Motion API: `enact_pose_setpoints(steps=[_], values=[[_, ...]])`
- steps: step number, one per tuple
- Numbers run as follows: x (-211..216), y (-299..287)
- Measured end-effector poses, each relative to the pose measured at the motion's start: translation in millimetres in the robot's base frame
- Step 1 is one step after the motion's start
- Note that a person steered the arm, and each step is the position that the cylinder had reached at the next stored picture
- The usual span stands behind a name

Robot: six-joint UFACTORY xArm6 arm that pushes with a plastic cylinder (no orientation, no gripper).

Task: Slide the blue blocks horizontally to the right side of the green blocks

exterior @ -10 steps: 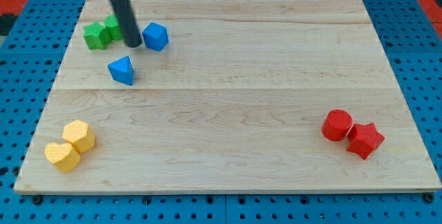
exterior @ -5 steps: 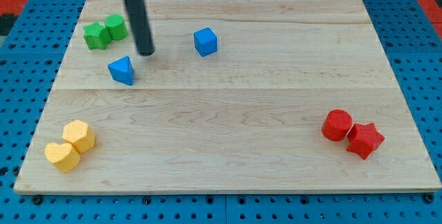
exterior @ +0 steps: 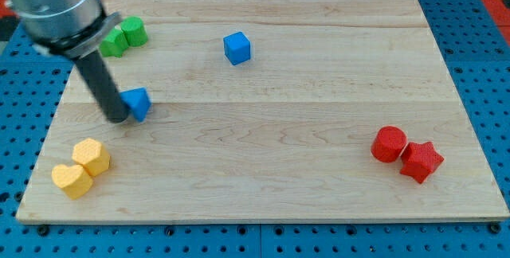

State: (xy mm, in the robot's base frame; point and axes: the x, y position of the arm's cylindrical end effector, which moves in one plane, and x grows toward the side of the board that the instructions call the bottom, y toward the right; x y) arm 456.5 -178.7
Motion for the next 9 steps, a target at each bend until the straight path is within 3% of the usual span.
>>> enact_pose_setpoints(steps=[2,4,5,6,9], values=[[-76.1,88.1],[-94.5,71.6],[-103.0,121.2],[-92.3,82.0],[-91.5,45.6]])
